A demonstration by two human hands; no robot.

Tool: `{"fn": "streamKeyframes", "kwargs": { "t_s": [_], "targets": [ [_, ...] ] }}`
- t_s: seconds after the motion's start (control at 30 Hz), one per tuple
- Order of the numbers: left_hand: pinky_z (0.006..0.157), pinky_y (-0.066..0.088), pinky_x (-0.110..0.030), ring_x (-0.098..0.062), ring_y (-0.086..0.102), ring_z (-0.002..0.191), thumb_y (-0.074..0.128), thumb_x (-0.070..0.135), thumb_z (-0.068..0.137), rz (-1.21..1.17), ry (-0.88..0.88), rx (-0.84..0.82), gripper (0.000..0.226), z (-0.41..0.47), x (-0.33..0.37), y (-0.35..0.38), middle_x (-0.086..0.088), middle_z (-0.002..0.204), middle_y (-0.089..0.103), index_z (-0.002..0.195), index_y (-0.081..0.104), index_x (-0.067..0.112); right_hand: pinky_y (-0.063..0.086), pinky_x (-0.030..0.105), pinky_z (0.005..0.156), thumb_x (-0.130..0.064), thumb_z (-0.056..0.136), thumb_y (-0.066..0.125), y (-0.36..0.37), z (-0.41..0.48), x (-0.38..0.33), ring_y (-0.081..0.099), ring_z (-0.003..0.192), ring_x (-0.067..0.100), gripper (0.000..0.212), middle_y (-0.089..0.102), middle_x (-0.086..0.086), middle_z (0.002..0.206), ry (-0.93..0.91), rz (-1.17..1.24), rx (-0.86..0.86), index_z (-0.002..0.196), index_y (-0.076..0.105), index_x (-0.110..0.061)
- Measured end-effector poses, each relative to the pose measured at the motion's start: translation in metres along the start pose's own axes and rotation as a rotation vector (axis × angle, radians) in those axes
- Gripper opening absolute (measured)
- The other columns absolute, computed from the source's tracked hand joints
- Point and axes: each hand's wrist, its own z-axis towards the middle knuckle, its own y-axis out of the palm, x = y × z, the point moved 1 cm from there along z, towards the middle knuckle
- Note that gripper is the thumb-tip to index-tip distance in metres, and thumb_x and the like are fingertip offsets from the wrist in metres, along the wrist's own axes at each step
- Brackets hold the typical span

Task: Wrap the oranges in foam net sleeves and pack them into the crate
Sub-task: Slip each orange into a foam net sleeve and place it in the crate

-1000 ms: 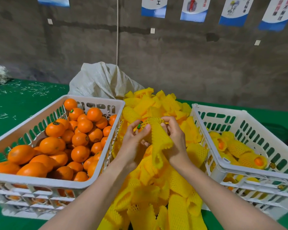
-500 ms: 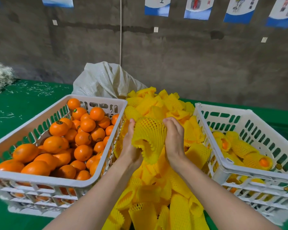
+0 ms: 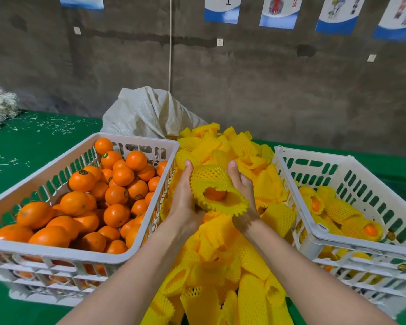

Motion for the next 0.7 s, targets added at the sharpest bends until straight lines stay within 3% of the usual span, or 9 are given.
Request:
{"fn": "streamKeyframes", "kwargs": {
  "t_s": [0.07,0.17,0.27,0.4,0.47,0.53,0.63,0.7],
  "targets": [
    [0.079,0.054,-0.041,-0.026,0.067,0.094,0.055,0.049,0.088,0.019,0.047,0.03,0.026,0.004,0.0,-0.001,-0.007,0.092,0.074,0.095,0.063,0.025,0.032,0.026,0.052,-0.032,0.098,0.04,0.001,-0.002,0.004,0.036,0.054,0.013,0.044,0.039,0.002,0.055,0.028,0.033,0.007,0.057,0.038,-0.018],
    [0.073,0.054,-0.034,-0.021,0.07,0.084,0.053,0.041,0.092,0.049,0.149,0.086,0.018,0.012,0.001,-0.004,-0.003,0.088,0.074,0.093,0.062,0.026,0.042,0.029,0.062,-0.027,0.098,0.041,0.004,-0.002,0.007,0.05,0.064,0.014,0.038,0.055,0.001,0.064,0.02,0.018,0.039,0.065,0.055,-0.017],
    [0.059,0.052,-0.026,-0.012,0.071,0.069,0.053,0.036,0.094,0.07,0.154,0.103,0.014,0.013,0.006,-0.007,0.005,0.072,0.074,0.092,0.062,0.025,0.045,0.033,0.07,-0.027,0.098,0.043,0.005,-0.003,0.01,0.055,0.072,0.02,0.038,0.065,0.017,0.072,0.099,0.064,0.035,0.075,0.066,-0.007],
    [0.077,0.051,-0.036,-0.023,0.064,0.09,0.06,0.037,0.09,0.17,0.156,0.253,0.02,0.011,0.008,-0.01,-0.001,0.086,0.069,0.101,0.064,0.021,0.055,0.026,0.066,-0.065,0.088,0.033,0.0,-0.002,0.015,0.069,0.073,0.017,0.066,0.074,0.003,0.078,0.446,0.113,-0.113,0.071,0.075,-0.017],
    [0.08,0.05,-0.042,-0.028,0.062,0.084,0.06,0.037,0.091,0.319,0.241,0.293,0.022,0.01,0.003,-0.011,-0.006,0.079,0.064,0.077,0.062,0.019,0.055,0.026,0.066,-0.073,0.076,0.037,0.004,-0.003,0.016,0.07,0.08,0.016,0.066,0.074,0.005,0.092,0.506,0.137,-0.162,0.089,0.072,-0.018],
    [0.065,0.042,-0.042,-0.026,0.05,0.064,0.057,0.039,0.092,0.484,0.396,0.286,0.043,0.008,-0.001,-0.012,-0.007,0.061,0.048,0.056,0.044,0.02,0.054,0.032,0.077,-0.072,0.072,0.045,0.009,-0.004,0.018,0.067,0.092,0.021,0.064,0.07,0.008,0.103,0.478,0.069,-0.111,0.1,0.067,-0.018],
    [0.053,0.024,-0.035,-0.018,0.03,0.049,0.054,0.043,0.092,0.807,0.642,0.265,0.054,0.006,-0.002,-0.016,-0.001,0.049,0.03,0.051,0.031,0.016,0.049,0.045,0.093,-0.055,0.088,0.05,0.007,-0.001,0.025,0.063,0.099,0.03,0.047,0.069,0.011,0.105,0.399,-0.035,0.012,0.102,0.066,-0.013],
    [0.051,0.023,-0.032,-0.015,0.029,0.047,0.056,0.04,0.092,0.845,0.709,0.268,0.053,0.008,-0.004,-0.017,0.001,0.048,0.03,0.052,0.031,0.015,0.049,0.046,0.093,-0.047,0.091,0.05,0.006,-0.002,0.026,0.062,0.094,0.031,0.041,0.067,0.014,0.101,0.456,0.035,0.018,0.096,0.064,-0.009]
  ]
}}
